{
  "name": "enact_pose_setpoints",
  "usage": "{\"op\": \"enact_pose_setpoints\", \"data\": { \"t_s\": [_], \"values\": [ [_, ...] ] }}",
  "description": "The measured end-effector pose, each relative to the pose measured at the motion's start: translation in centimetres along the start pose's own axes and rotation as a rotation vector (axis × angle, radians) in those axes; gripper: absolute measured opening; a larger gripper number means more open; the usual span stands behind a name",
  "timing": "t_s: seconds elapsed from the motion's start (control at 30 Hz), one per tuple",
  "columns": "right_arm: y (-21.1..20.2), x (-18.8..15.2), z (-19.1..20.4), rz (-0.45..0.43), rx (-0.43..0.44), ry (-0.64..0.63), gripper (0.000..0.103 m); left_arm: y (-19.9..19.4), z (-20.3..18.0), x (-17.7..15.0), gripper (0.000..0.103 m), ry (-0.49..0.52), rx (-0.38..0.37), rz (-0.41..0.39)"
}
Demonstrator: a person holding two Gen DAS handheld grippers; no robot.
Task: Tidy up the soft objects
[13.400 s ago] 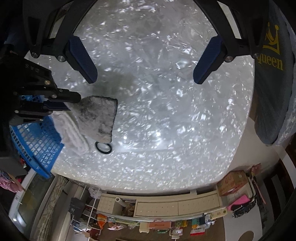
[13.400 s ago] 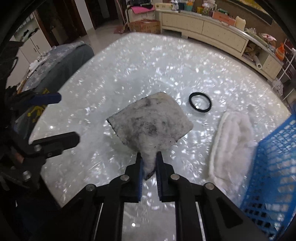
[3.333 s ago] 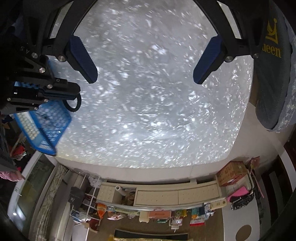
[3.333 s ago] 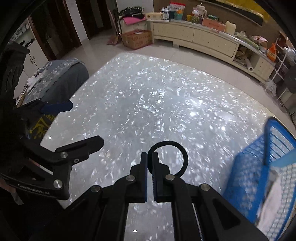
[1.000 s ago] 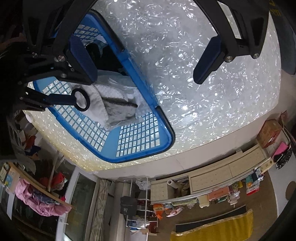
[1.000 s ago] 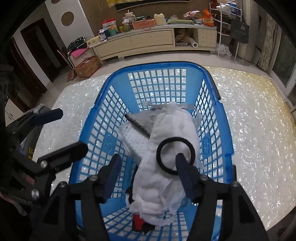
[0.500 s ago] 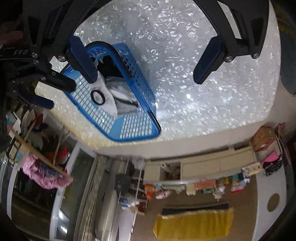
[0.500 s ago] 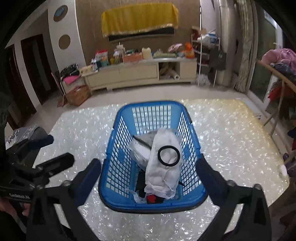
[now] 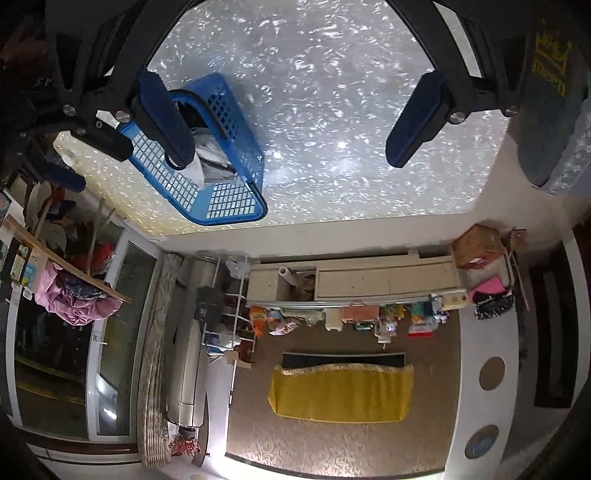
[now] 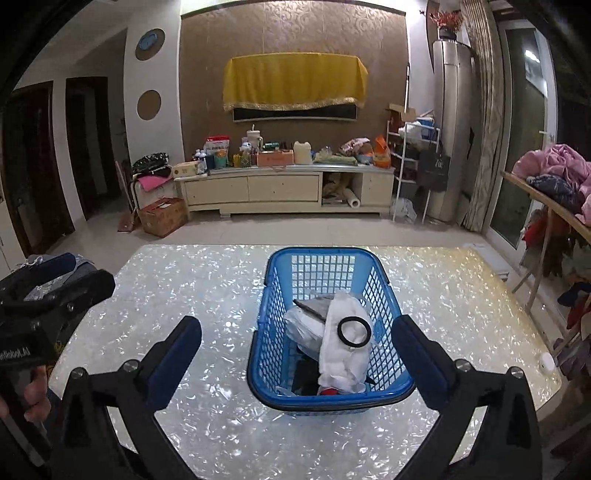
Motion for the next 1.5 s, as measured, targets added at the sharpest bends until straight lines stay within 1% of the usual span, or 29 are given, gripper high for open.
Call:
{"op": "enact_pose_setpoints", "data": {
  "t_s": [0.1,0.27,0.4,0.57,0.9,1.1,1.2,1.5],
  "values": [
    [-0.7,-0.1,0.5,-0.023,0.002,0.002,0.103,-0.9,0.3,-0.1,0.103,0.0,0.031,-0.024],
    [-1.0,-0.1,0.6,-0.045,-0.026,-0.01,0.103,-1.2,0.3,-0.6,0.103,-0.005,0.023,-0.02],
    [-0.7,-0.4,0.6,-0.035,-0.028,-0.01,0.103,-1.2,0.1,-0.9,0.103,-0.013,-0.005,-0.013],
    [-0.6,-0.6,0.8,-0.025,-0.018,-0.011,0.103,-0.9,-0.2,-1.2,0.103,-0.004,-0.004,0.0],
    [-0.9,-0.4,0.8,-0.029,-0.013,-0.004,0.103,-0.8,-0.4,-1.1,0.103,0.014,0.009,-0.005],
    [-1.1,-0.3,0.9,-0.028,-0.011,-0.008,0.103,-0.6,-0.6,-1.2,0.103,0.01,-0.002,0.002],
    [-1.0,-0.5,0.8,-0.023,-0.007,-0.006,0.103,-0.8,-0.8,-1.3,0.103,0.0,-0.023,0.005],
    [-1.2,-0.4,0.9,-0.023,0.0,-0.006,0.103,-1.0,-0.8,-1.3,0.103,0.007,-0.015,0.007]
  ]
}}
Point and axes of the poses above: each gripper's, at about its wrist camera, not at the fingertips, and y roughly the way its jaws point, z to its left, x to its top, the point moved 4 cm from there along y, roughly the way its jaws point, and after that the axes turned 9 degrees about -x, right-handed, at the moved point
